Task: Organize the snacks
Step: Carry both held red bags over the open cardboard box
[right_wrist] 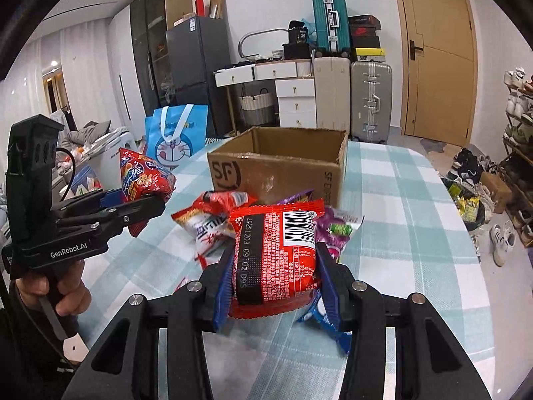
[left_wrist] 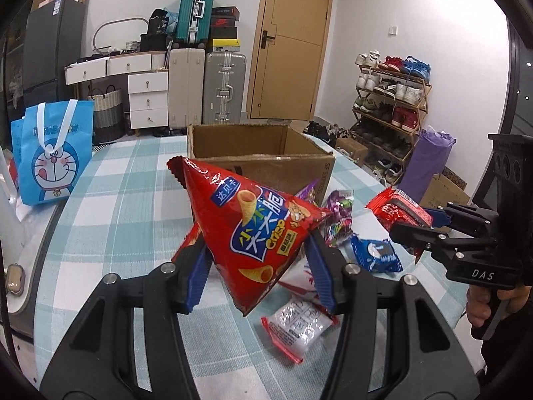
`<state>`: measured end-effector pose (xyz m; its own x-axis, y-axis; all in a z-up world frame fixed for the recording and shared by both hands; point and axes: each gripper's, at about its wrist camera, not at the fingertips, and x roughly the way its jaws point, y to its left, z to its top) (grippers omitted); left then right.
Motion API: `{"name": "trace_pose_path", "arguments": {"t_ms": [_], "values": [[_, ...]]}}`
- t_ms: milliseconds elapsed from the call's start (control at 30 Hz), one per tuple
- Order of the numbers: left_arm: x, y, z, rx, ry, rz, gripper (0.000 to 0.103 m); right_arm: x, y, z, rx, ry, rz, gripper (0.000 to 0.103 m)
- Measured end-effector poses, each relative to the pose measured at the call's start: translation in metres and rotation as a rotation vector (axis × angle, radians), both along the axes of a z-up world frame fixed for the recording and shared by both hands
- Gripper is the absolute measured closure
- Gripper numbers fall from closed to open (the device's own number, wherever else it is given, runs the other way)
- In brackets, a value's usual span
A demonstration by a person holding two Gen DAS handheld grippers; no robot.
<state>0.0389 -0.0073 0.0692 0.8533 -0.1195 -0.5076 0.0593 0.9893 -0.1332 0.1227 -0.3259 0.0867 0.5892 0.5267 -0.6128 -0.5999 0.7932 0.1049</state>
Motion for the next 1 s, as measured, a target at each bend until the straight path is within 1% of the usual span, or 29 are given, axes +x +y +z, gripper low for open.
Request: {"name": "trace_pose_path", "arguments": {"t_ms": [300, 533, 767, 1000], "values": [[0.019, -0.003, 0.031, 0.003, -0.05, 0.015, 0.052, 0.023, 0.004, 0.024, 0.026, -0.032, -0.025, 0.057], [0.045, -0.002, 0.052, 0.011, -0.072, 0.028, 0.052, 0.037, 0.009, 0.039, 0.05, -0.051, -0.033, 0.057], [0.072, 0.007, 0.066, 0.005, -0.078, 0.036, 0.052, 0.053, 0.014, 0.048, 0.064, -0.05, -0.033, 0.057], [0.099, 0.013, 0.071, 0.011, -0.075, 0.041, 0.052, 0.071, 0.024, 0.061, 0.058, -0.054, -0.033, 0.057]]}}
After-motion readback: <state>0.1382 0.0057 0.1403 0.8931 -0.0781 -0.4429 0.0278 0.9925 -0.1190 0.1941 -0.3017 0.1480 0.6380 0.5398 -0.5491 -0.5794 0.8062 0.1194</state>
